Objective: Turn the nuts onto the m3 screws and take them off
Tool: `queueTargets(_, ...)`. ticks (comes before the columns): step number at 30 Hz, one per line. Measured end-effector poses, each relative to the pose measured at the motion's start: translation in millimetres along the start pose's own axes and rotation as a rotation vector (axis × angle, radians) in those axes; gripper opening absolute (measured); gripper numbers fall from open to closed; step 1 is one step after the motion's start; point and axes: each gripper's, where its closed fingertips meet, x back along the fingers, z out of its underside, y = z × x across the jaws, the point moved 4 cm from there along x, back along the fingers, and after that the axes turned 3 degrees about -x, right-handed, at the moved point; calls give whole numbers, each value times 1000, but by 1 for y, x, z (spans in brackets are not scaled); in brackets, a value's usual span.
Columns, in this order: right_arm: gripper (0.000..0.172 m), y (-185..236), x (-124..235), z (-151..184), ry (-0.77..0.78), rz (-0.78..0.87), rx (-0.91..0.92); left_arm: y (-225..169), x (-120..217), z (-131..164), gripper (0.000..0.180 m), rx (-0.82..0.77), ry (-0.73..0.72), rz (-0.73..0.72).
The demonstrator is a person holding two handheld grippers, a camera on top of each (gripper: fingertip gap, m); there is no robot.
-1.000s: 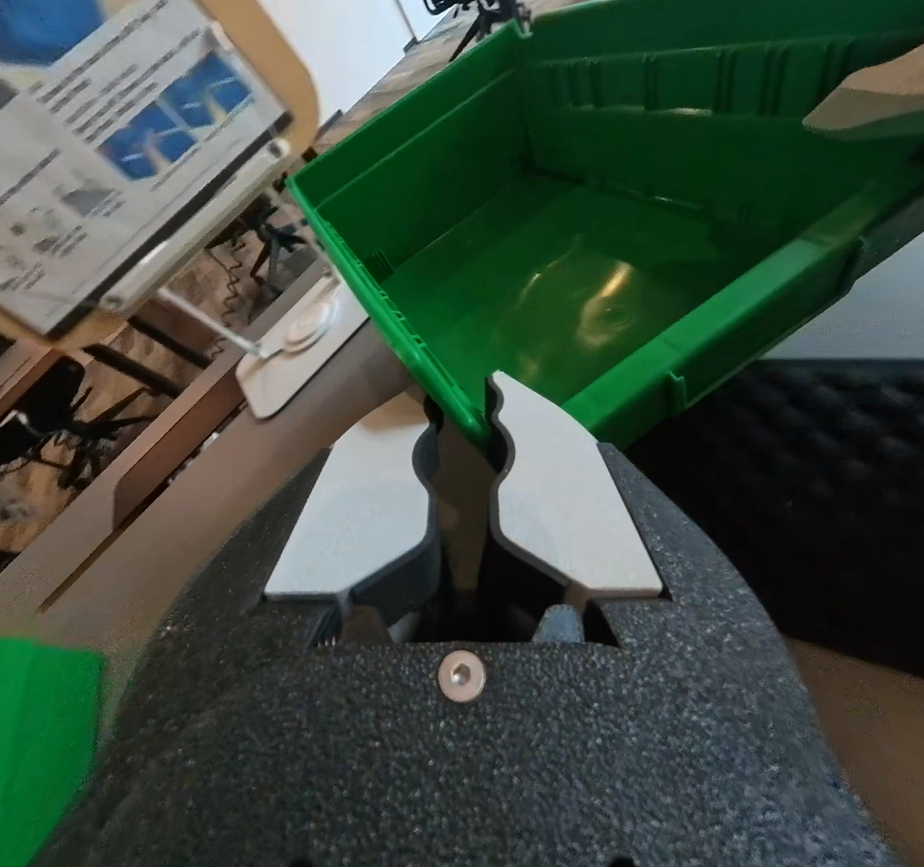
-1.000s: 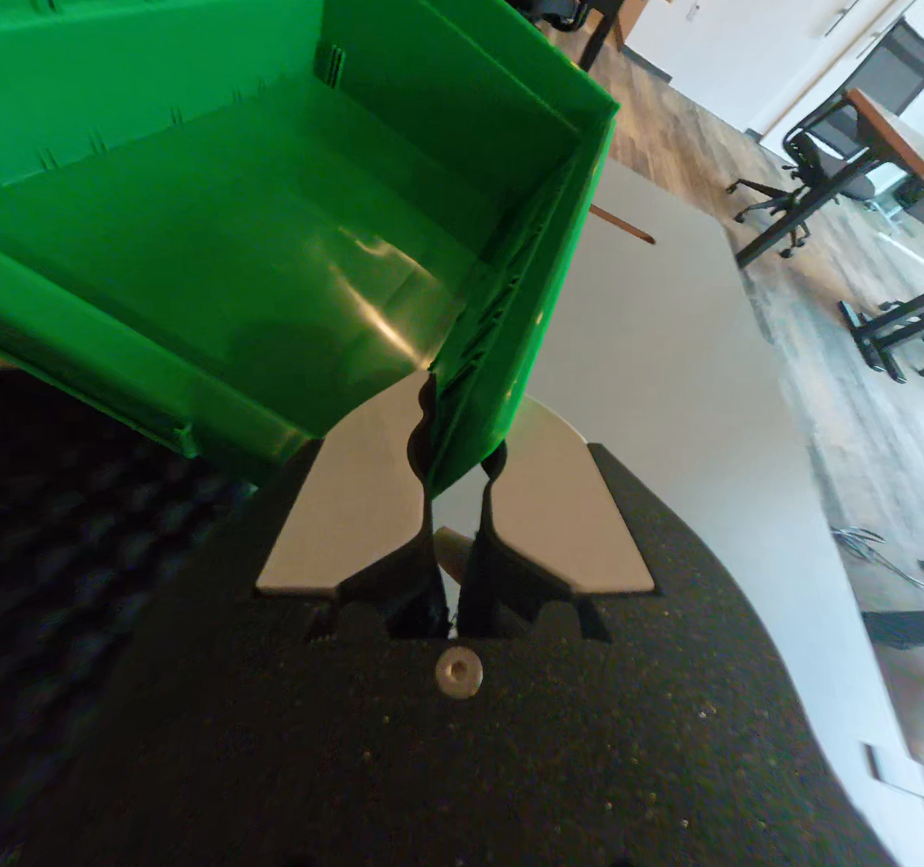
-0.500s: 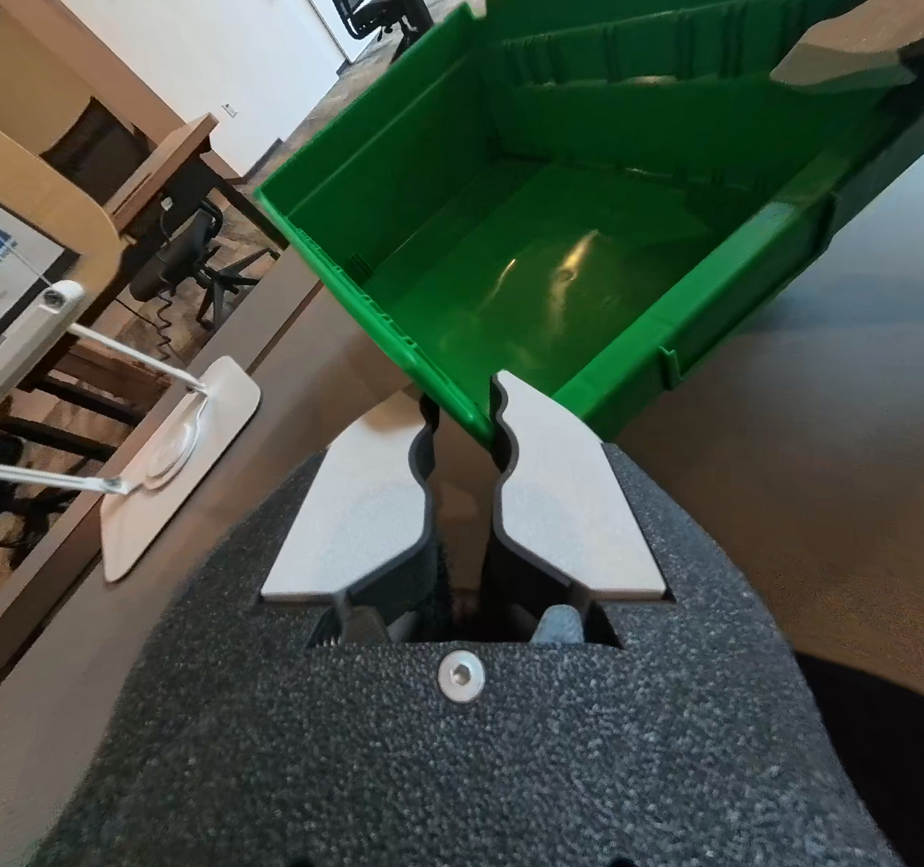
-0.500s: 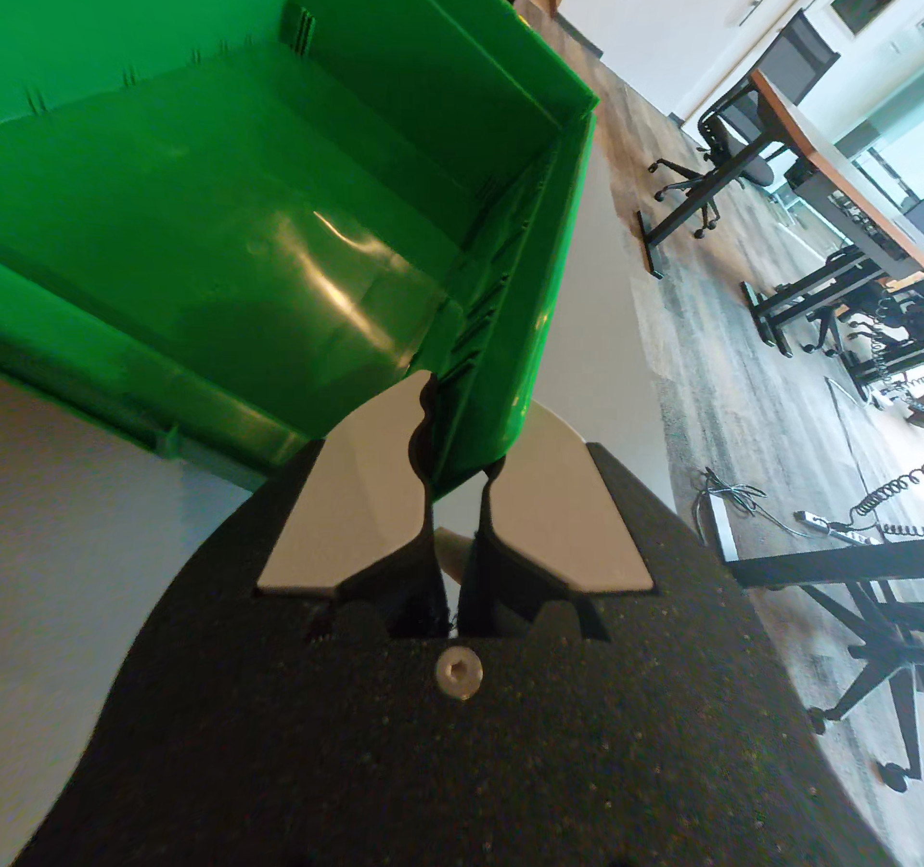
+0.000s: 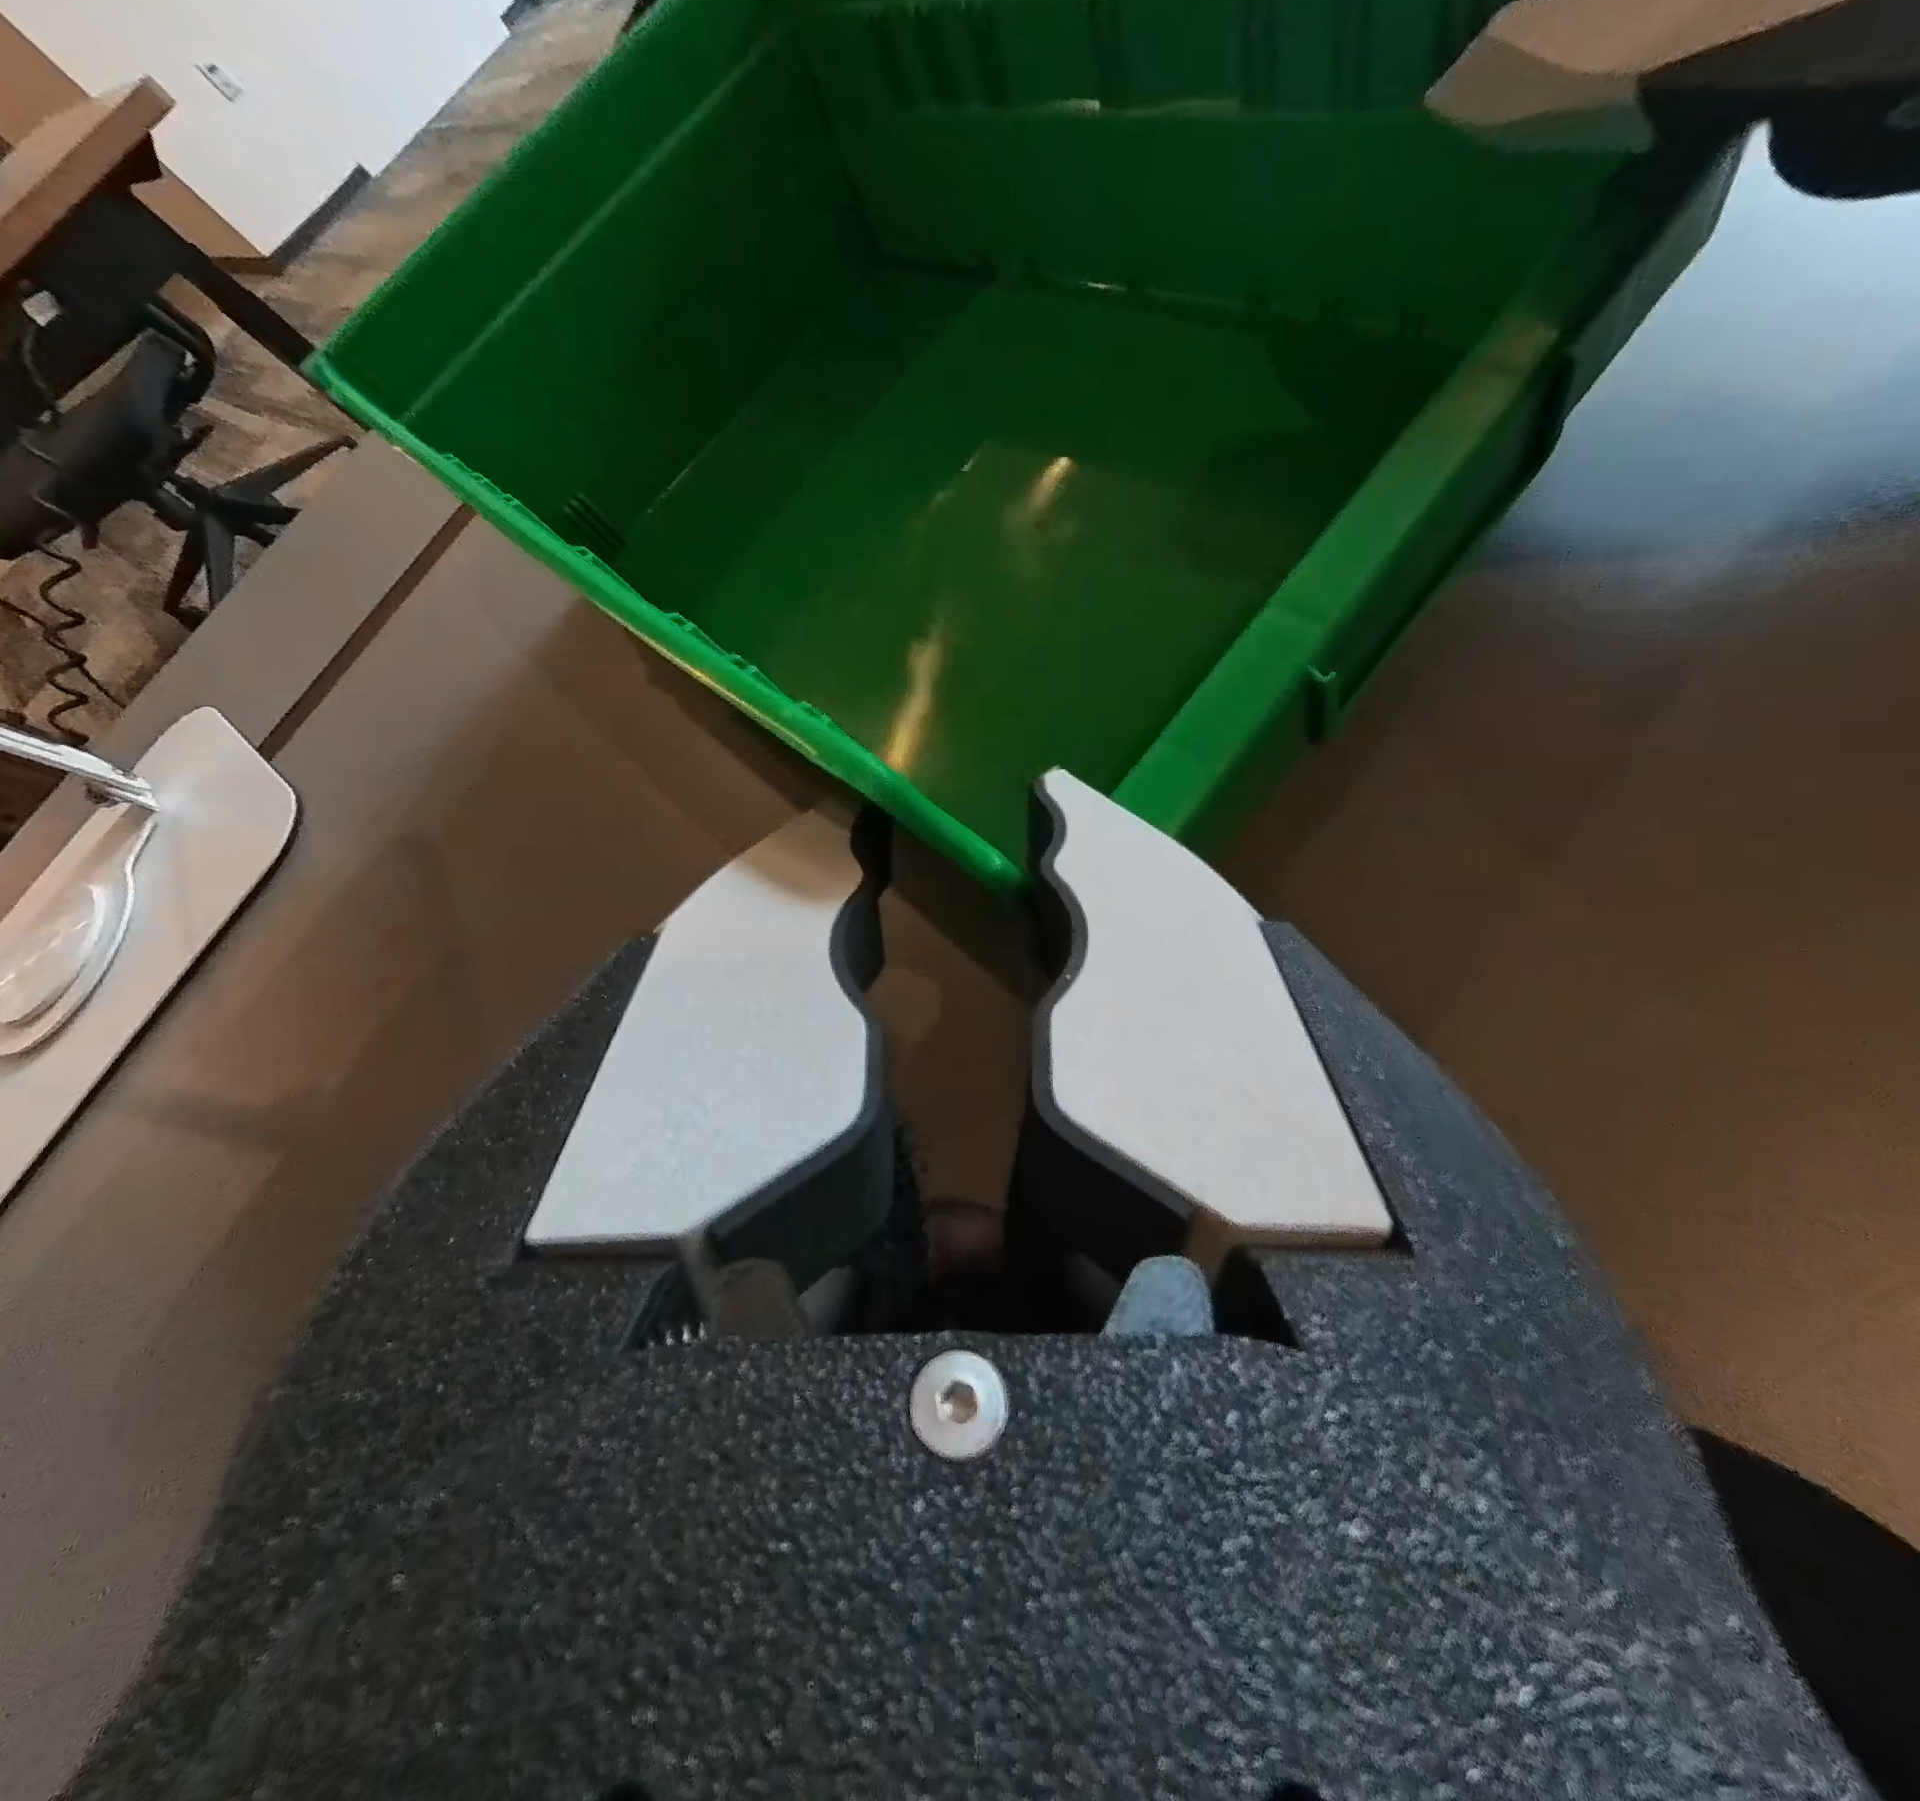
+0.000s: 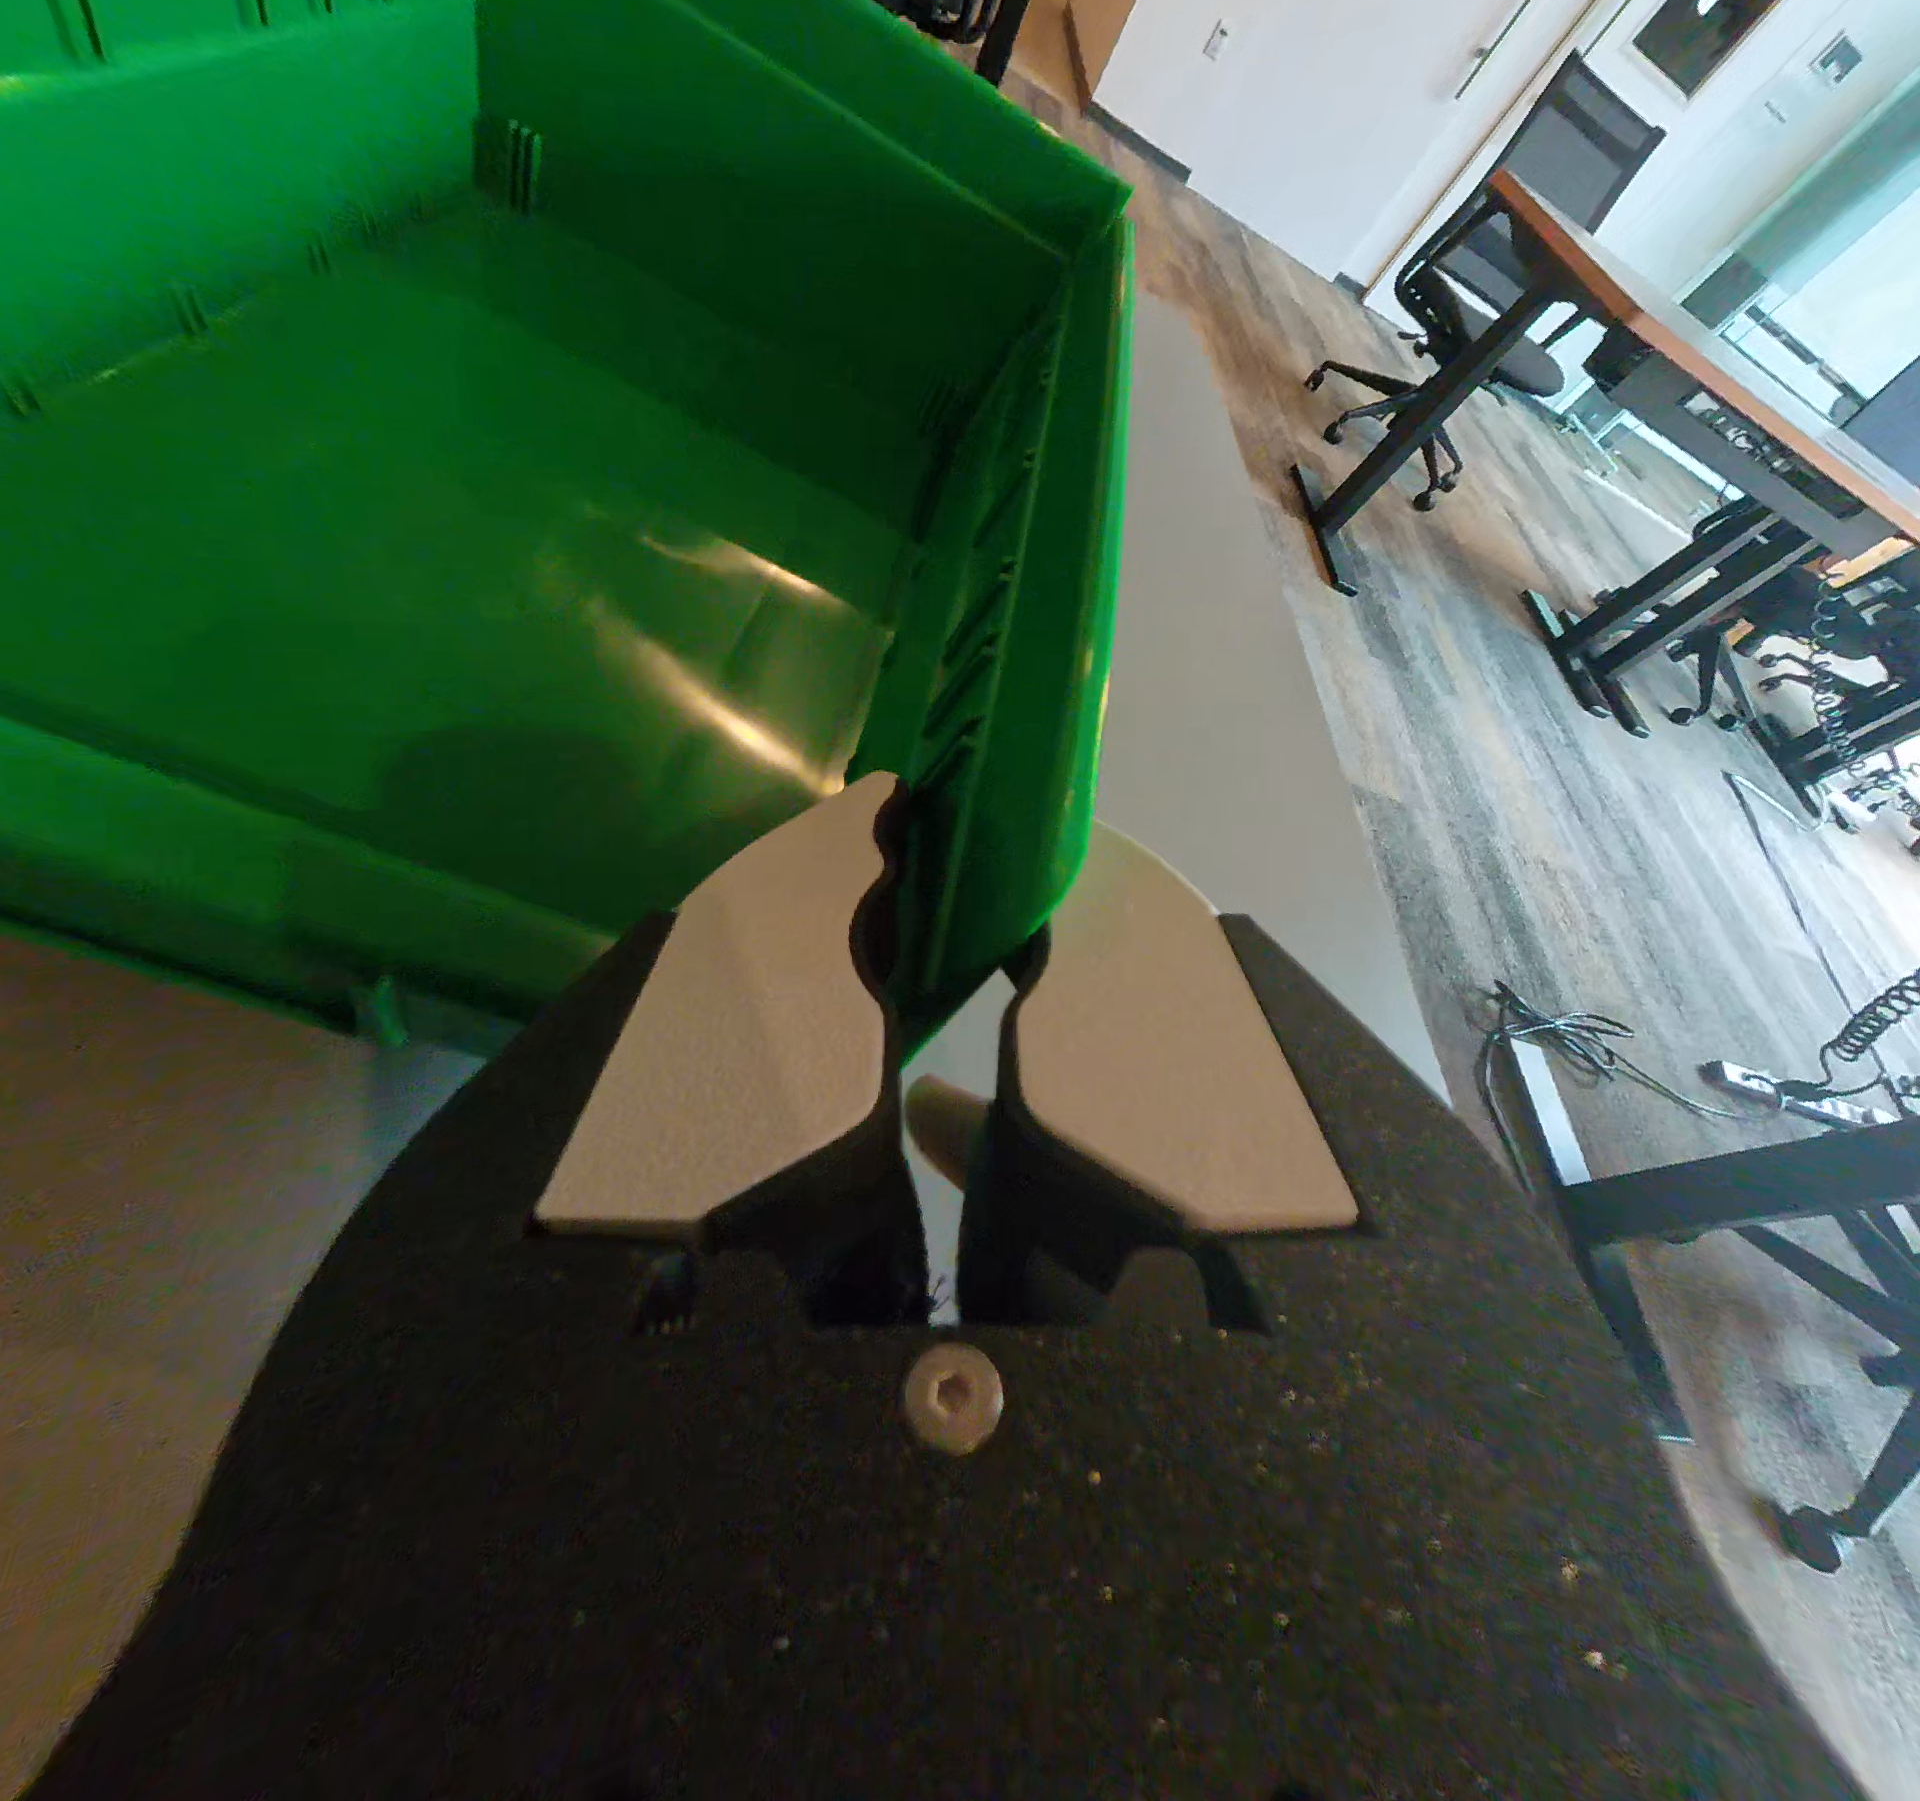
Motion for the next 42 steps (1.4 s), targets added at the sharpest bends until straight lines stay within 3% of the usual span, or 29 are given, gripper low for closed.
queueTargets(6,50,-11,8,1,1,84,-19,2,5,-2,30,-86,66,21)
queueTargets(8,59,-15,13,3,13,112,-29,8,11,-4,54,-143,38,-21)
queueTargets(11,60,-18,19,6,9,153,-39,9,19,-6,77,-148,3,-9)
queueTargets(15,60,-22,24,6,-21,171,-97,15,33,1,86,-79,-88,26)
queueTargets(18,60,-23,24,7,-26,182,-97,22,52,-1,86,79,-235,116)
queueTargets(23,63,-26,24,12,10,192,-138,62,114,-12,79,366,-581,258)
queueTargets(26,78,-24,24,19,33,182,-134,81,153,-10,80,430,-745,354)
queueTargets(29,94,-25,33,28,34,146,-276,96,196,3,84,465,-924,424)
queueTargets(33,94,-35,67,24,-172,138,-580,113,252,32,95,451,-1093,399)
queueTargets(37,107,-34,115,-4,-527,-11,-924,127,301,56,96,364,-1154,275)
queueTargets(40,120,-26,143,-48,-789,-61,-927,133,334,71,97,288,-1159,163)
queueTargets(42,120,-3,152,-82,-806,-149,-836,139,353,82,88,285,-1138,89)
